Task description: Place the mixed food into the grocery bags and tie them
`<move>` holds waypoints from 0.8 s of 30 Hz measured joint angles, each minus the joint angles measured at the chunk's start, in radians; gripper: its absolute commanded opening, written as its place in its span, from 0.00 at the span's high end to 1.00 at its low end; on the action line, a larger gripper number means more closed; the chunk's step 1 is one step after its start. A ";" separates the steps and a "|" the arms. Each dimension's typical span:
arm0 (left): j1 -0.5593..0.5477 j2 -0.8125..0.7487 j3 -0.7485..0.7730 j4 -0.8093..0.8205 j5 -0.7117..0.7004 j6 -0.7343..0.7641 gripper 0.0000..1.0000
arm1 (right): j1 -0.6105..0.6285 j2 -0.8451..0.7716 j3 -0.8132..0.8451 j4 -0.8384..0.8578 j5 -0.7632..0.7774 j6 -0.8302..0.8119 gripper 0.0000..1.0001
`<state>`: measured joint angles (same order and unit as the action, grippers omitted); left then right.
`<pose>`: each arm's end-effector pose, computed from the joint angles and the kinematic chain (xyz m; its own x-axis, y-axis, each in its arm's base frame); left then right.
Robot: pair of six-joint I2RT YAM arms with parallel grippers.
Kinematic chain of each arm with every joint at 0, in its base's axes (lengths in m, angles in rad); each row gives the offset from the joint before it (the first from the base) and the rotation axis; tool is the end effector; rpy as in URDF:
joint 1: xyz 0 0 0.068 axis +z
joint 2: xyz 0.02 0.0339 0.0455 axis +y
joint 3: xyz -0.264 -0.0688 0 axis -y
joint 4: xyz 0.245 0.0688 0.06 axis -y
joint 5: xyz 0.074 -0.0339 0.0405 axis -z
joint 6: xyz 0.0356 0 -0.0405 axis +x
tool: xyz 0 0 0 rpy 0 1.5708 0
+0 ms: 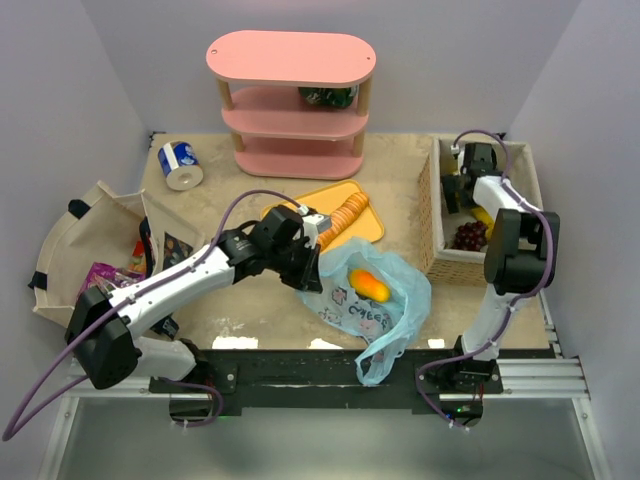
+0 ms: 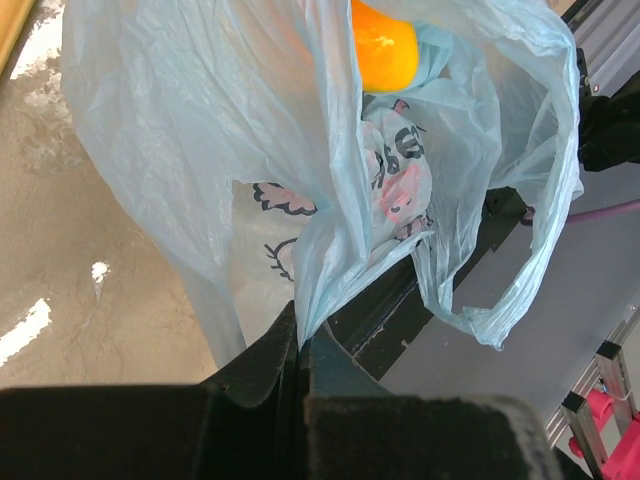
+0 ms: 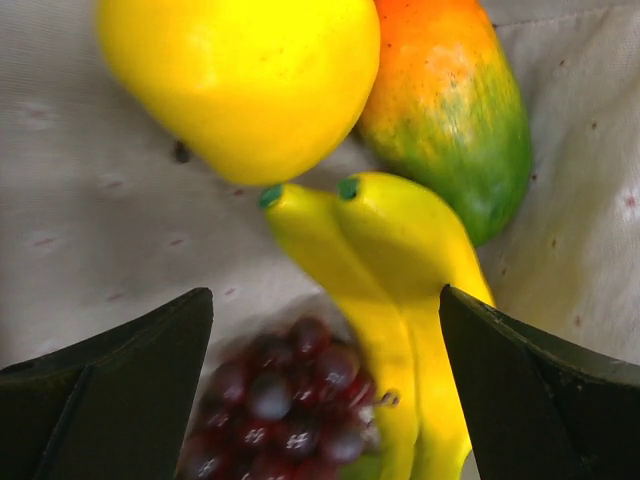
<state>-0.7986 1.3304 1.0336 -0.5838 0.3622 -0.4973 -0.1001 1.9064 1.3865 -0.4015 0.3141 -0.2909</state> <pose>0.1844 -0.2074 0.2729 -0.8675 0.2514 -0.4292 0.4704 0.6949 -0.5439 0.4114 -0.0524 0.2072 -0.8397 -0.1898 -0.5087 0.0418 0.9115 -0.4092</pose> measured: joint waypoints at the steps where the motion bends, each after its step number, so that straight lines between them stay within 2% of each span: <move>1: 0.000 0.000 -0.005 0.000 0.003 0.000 1.00 | -0.002 0.019 0.000 0.016 0.020 -0.028 0.01; 9: 0.000 0.000 -0.013 0.006 0.021 -0.001 1.00 | -0.006 0.066 -0.009 0.154 0.147 -0.143 0.01; 16: 0.000 0.000 -0.013 -0.003 0.022 -0.001 1.00 | -0.008 0.106 -0.022 0.247 0.200 -0.174 0.02; 19: 0.000 -0.007 -0.013 -0.011 0.016 -0.003 1.00 | -0.010 0.130 -0.026 0.250 0.207 -0.174 0.08; 22: 0.000 -0.022 -0.013 -0.014 0.009 -0.009 1.00 | -0.011 0.129 -0.031 0.254 0.220 -0.169 0.25; 23: 0.000 -0.028 -0.013 -0.015 0.007 -0.009 1.00 | -0.013 0.130 -0.035 0.254 0.220 -0.166 0.36; 24: 0.000 -0.033 -0.013 -0.016 0.004 -0.009 1.00 | -0.015 0.129 -0.037 0.254 0.220 -0.163 0.41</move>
<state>-0.7986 1.2972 1.0206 -0.6003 0.3664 -0.5064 -0.1154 2.0357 1.3495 -0.1478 0.5346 -0.4538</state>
